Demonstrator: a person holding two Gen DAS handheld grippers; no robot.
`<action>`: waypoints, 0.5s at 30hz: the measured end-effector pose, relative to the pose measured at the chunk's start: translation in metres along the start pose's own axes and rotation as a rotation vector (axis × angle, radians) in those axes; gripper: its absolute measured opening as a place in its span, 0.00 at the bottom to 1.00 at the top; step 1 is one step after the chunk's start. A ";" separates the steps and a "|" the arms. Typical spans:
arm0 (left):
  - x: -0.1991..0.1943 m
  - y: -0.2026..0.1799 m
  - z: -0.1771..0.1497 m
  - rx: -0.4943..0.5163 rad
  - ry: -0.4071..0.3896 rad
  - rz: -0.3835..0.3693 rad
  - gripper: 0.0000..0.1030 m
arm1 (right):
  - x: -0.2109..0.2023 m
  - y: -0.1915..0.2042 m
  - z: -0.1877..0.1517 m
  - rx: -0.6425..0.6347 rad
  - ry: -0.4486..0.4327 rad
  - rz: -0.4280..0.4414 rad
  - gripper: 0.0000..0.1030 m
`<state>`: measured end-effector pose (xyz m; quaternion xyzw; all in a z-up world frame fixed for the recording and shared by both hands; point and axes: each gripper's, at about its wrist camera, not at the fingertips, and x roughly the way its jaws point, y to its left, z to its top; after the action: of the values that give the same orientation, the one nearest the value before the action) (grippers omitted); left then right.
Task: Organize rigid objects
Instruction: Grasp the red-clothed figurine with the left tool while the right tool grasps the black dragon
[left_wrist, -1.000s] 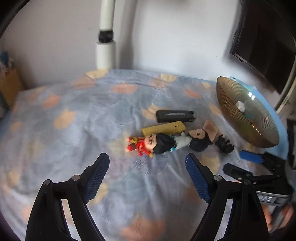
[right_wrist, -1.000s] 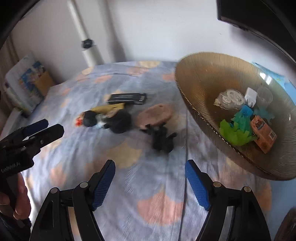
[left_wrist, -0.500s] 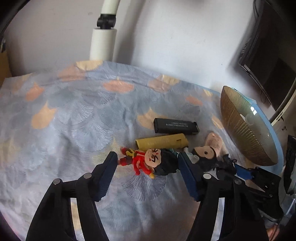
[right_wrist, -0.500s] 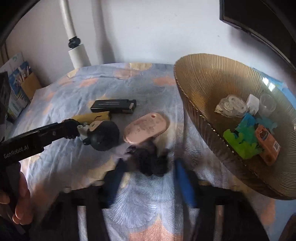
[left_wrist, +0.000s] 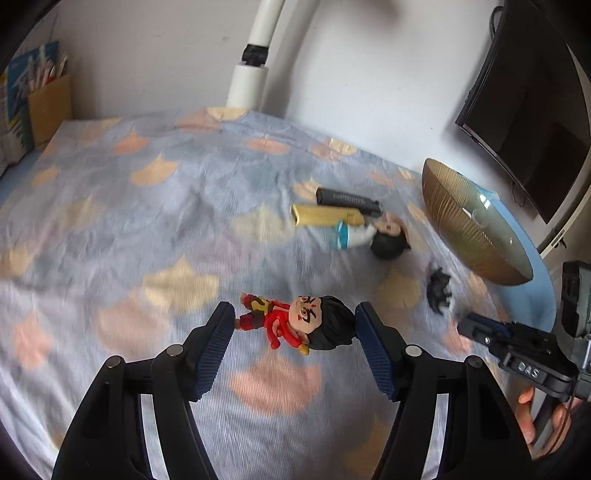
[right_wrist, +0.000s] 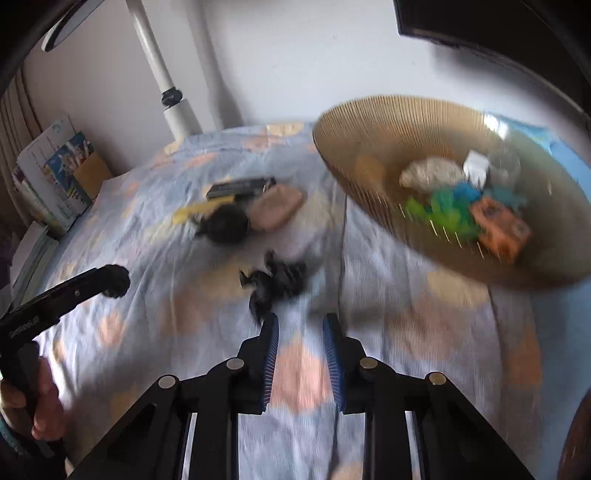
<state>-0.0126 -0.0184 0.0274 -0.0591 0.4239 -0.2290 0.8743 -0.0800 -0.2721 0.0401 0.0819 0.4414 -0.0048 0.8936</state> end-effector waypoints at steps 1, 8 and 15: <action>0.000 0.001 -0.004 -0.008 0.004 -0.001 0.63 | -0.003 0.000 -0.006 -0.004 0.019 0.023 0.24; -0.003 -0.008 -0.016 0.013 0.010 0.091 0.64 | -0.007 0.009 0.000 0.002 0.057 0.087 0.61; -0.011 -0.005 -0.031 -0.062 0.059 0.099 0.68 | 0.028 0.023 0.031 0.022 0.061 0.070 0.73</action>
<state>-0.0443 -0.0152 0.0166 -0.0583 0.4586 -0.1738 0.8695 -0.0365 -0.2524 0.0397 0.1071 0.4652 0.0243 0.8784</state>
